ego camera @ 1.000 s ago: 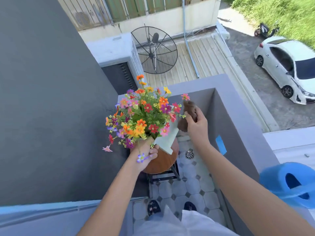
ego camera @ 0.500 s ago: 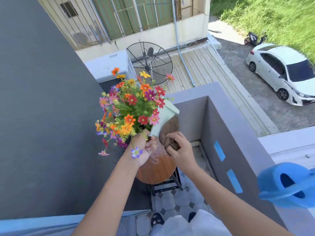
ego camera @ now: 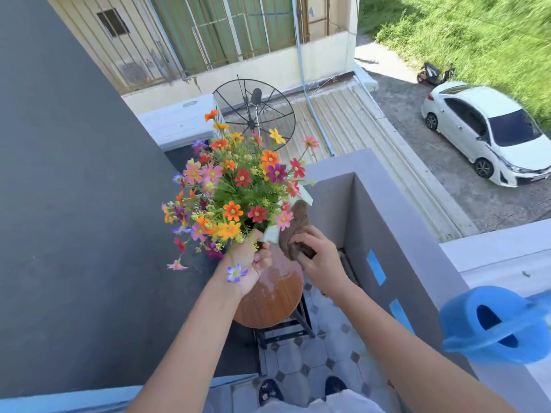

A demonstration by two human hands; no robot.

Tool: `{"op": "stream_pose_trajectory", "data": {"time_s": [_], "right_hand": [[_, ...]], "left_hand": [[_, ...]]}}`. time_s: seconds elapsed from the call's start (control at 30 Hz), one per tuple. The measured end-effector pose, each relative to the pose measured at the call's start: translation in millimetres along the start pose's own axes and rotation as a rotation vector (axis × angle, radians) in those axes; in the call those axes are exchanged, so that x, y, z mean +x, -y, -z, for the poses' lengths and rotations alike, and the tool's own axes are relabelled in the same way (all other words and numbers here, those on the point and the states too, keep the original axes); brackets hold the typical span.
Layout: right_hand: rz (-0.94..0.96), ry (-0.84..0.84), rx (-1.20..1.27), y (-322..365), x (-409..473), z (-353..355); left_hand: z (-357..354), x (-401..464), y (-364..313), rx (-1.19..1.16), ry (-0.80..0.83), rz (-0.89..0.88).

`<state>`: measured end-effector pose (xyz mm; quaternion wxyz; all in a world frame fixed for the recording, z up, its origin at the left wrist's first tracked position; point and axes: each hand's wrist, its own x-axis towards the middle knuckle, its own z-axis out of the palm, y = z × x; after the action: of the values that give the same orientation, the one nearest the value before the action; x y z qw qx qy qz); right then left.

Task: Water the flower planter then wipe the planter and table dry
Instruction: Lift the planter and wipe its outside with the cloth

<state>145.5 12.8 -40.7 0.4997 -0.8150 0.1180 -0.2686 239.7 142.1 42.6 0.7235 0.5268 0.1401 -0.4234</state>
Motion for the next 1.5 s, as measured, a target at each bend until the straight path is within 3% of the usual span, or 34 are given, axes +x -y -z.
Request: {"op": "stream_pose_trajectory", "data": {"time_s": [0.13, 0.27, 0.4, 0.53, 0.73, 0.83, 1.1, 1.33, 1.5], "right_hand": [[-0.085, -0.037, 0.026, -6.3, -10.2, 4.7], [-0.003, -0.087, 0.14, 22.4, 6.5, -3.6], [0.041, -0.186, 0.092, 42.2, 23.7, -1.0], [-0.068, -0.383, 0.133, 44.6, 58.3, 14.0], [-0.216, -0.464, 0.033, 15.4, 73.0, 31.4], [-0.235, -0.404, 0.052, 14.4, 48.9, 15.8], [-0.024, -0.149, 0.031, 38.2, 19.2, 8.5], [-0.056, -0.272, 0.192, 68.6, 35.6, 9.9], [-0.027, -0.373, 0.119, 70.8, 79.5, 33.7]], "left_hand": [[-0.3, -2.7, 1.9, -0.024, 0.005, -0.013], [-6.9, -5.3, 5.1, 0.013, -0.019, -0.022], [-7.2, -10.3, -1.4, -0.032, 0.075, 0.024], [-7.1, -18.2, 3.0, 0.041, 0.114, 0.037], [-2.9, -21.3, -4.1, -0.053, 0.201, 0.063], [-2.3, -18.5, -4.2, -0.082, 0.212, 0.064], [-2.8, -12.9, -10.2, -0.072, 0.147, 0.039], [-14.1, -21.3, -1.3, -0.023, 0.126, 0.035], [-19.2, -31.1, 6.3, 0.058, 0.143, 0.035]]}}
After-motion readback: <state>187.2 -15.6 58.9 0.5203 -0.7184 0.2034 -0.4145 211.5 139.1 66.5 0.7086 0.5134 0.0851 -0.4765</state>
